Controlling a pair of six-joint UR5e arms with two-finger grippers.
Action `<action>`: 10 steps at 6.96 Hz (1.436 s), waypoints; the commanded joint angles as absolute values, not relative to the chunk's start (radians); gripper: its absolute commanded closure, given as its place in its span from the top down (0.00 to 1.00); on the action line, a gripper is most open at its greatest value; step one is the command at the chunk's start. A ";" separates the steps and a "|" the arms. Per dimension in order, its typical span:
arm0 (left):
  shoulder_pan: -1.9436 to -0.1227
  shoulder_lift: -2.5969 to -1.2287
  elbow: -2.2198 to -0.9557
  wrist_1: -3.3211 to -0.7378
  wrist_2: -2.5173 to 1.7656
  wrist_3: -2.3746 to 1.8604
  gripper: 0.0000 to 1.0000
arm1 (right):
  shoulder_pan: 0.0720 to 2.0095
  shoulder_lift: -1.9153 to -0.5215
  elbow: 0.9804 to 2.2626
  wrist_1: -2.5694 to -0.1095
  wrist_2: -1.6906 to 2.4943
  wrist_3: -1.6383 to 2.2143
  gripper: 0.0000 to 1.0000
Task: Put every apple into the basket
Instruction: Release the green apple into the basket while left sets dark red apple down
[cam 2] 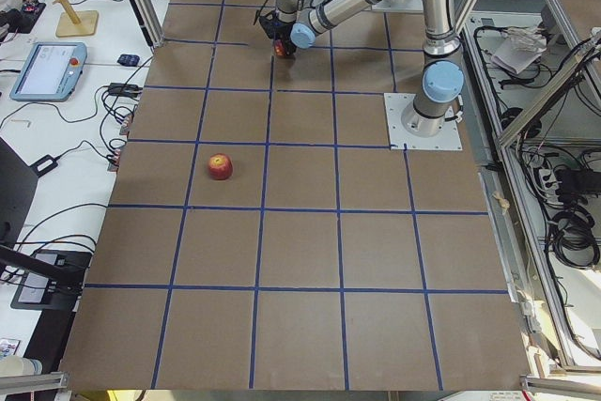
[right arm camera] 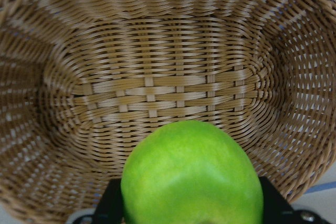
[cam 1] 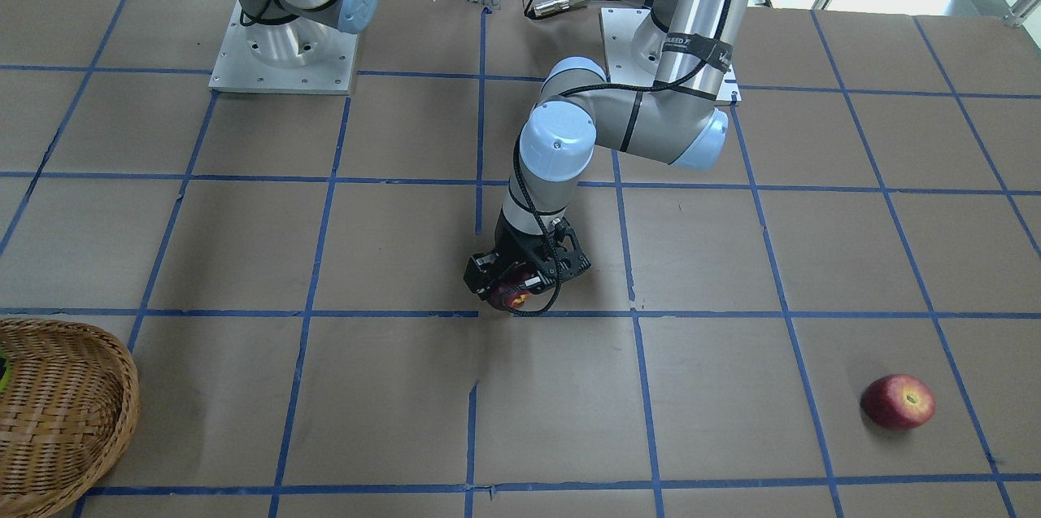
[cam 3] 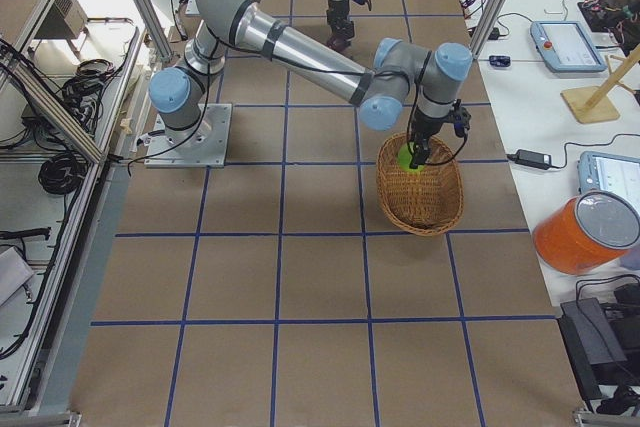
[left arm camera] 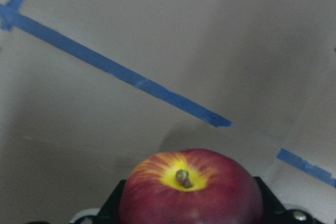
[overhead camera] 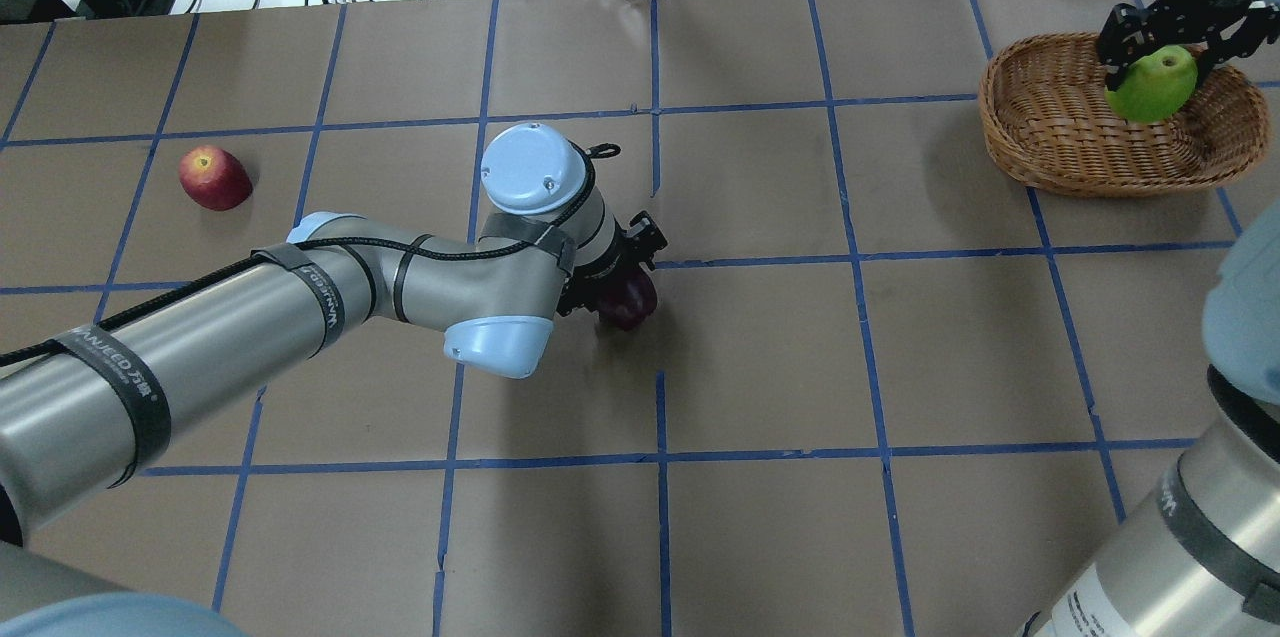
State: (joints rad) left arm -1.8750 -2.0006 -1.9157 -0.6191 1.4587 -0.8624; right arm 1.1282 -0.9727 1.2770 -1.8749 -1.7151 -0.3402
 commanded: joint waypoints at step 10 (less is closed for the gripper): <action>-1.111 -2.124 -1.530 -0.960 1.578 0.755 1.00 | 1.522 -1.092 1.288 -1.580 -1.628 -0.212 1.00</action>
State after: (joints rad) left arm -1.1390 -2.0538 -1.5903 -0.9836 1.5786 0.7032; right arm 1.3588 -1.0600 1.2810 -1.6511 -1.6794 -0.3648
